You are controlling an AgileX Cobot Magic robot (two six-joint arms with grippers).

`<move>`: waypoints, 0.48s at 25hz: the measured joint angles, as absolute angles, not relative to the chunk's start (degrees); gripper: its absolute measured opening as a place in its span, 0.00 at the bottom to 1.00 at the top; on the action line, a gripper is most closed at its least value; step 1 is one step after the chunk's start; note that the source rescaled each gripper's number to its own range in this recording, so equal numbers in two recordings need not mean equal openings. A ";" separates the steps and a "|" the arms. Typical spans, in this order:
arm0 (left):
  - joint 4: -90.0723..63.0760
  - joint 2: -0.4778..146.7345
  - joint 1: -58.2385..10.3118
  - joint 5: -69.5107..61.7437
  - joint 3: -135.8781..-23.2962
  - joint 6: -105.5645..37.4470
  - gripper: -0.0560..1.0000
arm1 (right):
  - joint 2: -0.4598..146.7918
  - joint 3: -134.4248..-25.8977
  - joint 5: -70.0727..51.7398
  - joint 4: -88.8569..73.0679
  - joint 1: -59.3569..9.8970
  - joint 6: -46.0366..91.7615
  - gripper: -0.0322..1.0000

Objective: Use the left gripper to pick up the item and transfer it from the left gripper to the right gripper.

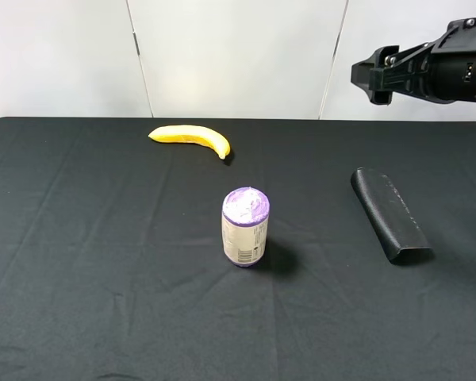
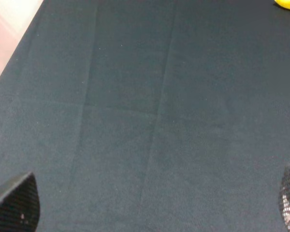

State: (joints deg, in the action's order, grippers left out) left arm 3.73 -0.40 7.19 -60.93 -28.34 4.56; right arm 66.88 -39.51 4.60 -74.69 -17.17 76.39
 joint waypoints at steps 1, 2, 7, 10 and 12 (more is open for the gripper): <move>3.73 -0.40 7.19 -60.93 -28.34 4.56 0.98 | 66.88 -39.51 4.18 -74.70 -16.29 76.39 1.00; 3.73 -0.40 7.19 -60.93 -28.34 4.56 0.98 | 66.88 -39.51 3.72 -74.57 -15.05 76.39 1.00; 3.73 -0.40 7.19 -60.93 -28.34 4.56 0.98 | 66.88 -39.53 -5.78 -72.77 -6.11 73.48 1.00; 3.73 -0.40 7.19 -60.93 -28.34 4.56 0.98 | 66.88 -39.53 -13.68 -65.89 -0.45 66.45 1.00; 3.73 -0.40 7.19 -60.93 -28.34 4.56 0.98 | 66.88 -39.89 -18.56 -58.37 1.58 58.38 1.00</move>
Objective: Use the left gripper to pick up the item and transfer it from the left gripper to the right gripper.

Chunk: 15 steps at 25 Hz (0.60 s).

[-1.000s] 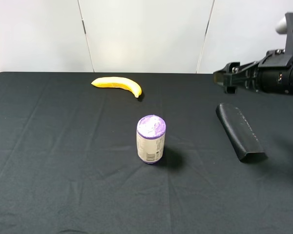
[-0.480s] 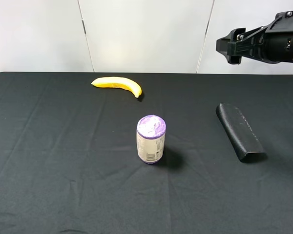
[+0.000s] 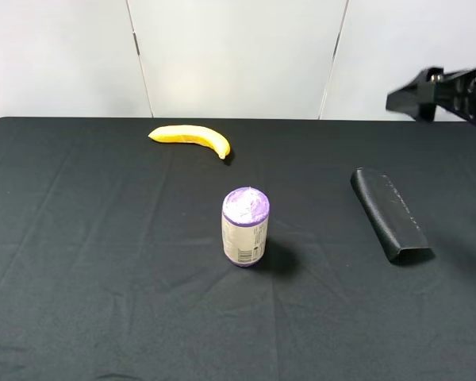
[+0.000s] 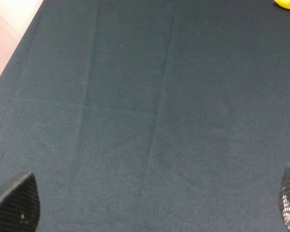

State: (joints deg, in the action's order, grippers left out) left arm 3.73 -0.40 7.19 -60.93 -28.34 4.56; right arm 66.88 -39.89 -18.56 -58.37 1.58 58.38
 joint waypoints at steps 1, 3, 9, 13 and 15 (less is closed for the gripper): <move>3.73 -0.40 7.19 -60.93 -28.34 4.56 0.98 | 66.75 -40.46 -20.63 -53.29 2.19 54.41 1.00; 3.73 -0.40 7.19 -60.93 -28.34 4.56 0.98 | 65.53 -43.21 -27.72 -38.20 2.35 39.37 1.00; 3.73 -0.40 7.19 -60.93 -28.34 4.56 0.98 | 56.44 -47.30 -39.31 -18.18 2.35 21.24 1.00; 3.73 -0.40 7.19 -60.93 -28.34 4.56 0.98 | 46.29 -47.38 -45.99 -13.94 2.35 18.76 1.00; 3.73 -0.40 7.19 -60.93 -28.34 4.56 0.98 | 40.71 -47.20 -48.71 -12.93 2.35 17.46 1.00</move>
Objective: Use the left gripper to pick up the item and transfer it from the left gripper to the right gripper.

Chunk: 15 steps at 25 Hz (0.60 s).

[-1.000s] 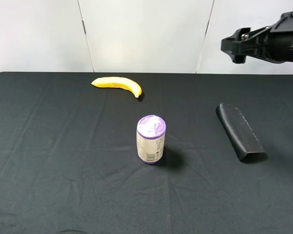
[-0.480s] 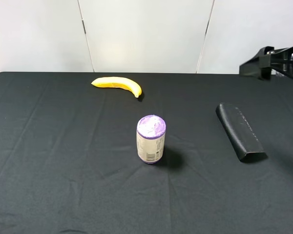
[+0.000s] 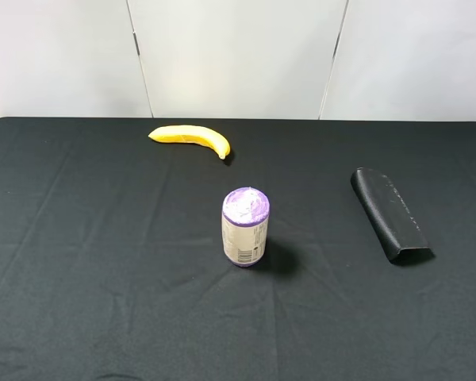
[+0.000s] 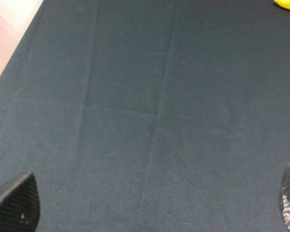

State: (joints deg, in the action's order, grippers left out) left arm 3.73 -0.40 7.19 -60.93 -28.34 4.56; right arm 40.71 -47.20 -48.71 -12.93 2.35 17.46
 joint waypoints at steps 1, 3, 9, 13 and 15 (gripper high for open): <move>3.73 -0.40 7.19 -60.93 -28.34 4.56 0.98 | 38.37 -46.88 -49.58 -12.56 2.35 17.03 1.00; 3.73 -0.40 7.19 -60.93 -28.34 4.56 0.98 | 35.42 -46.37 -50.70 -12.04 2.35 16.34 1.00; 3.73 -0.40 7.19 -60.93 -28.34 4.56 0.98 | 20.58 -41.47 -56.37 -9.93 2.35 13.15 1.00; 3.73 -0.40 7.19 -60.93 -28.34 4.56 0.98 | 12.40 -36.70 -56.87 -9.03 2.35 8.98 1.00; 3.73 -0.40 7.19 -60.93 -28.34 4.56 0.98 | 9.31 -34.50 -57.02 -8.85 2.35 8.13 1.00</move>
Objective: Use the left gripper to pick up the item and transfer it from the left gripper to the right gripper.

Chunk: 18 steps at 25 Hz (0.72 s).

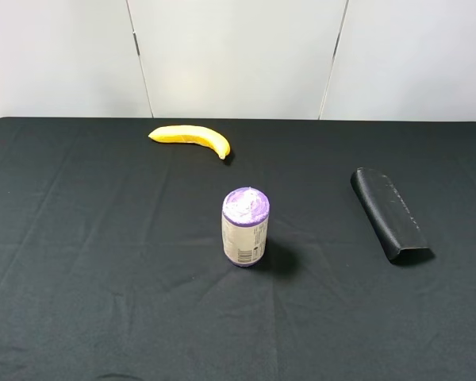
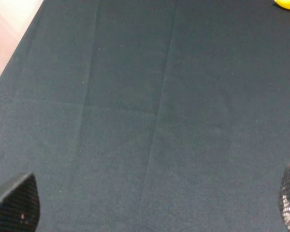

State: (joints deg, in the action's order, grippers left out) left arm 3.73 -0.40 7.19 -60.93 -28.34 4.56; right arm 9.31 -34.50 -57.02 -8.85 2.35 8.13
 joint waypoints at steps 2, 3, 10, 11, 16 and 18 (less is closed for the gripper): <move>3.73 -0.40 7.19 -60.93 -28.34 4.56 0.98 | 5.78 -32.67 -57.15 -8.78 2.35 7.81 1.00; 3.73 -0.40 7.19 -60.93 -28.34 4.56 0.98 | 4.09 -31.84 -57.15 -8.78 2.35 7.55 1.00; 3.73 -0.40 7.19 -60.93 -28.34 4.56 0.98 | -0.31 -29.23 -59.50 -4.74 2.35 4.01 1.00; 3.73 -0.40 7.19 -60.93 -28.34 4.56 0.98 | -0.31 -29.00 -59.45 -4.46 2.35 3.78 1.00; 3.73 -0.40 7.19 -60.93 -28.34 4.56 0.98 | -0.31 -28.56 -59.16 -4.29 2.35 3.54 1.00; 3.73 -0.40 7.19 -60.93 -28.34 4.56 0.98 | -0.31 -28.56 -59.10 -4.29 2.35 3.54 1.00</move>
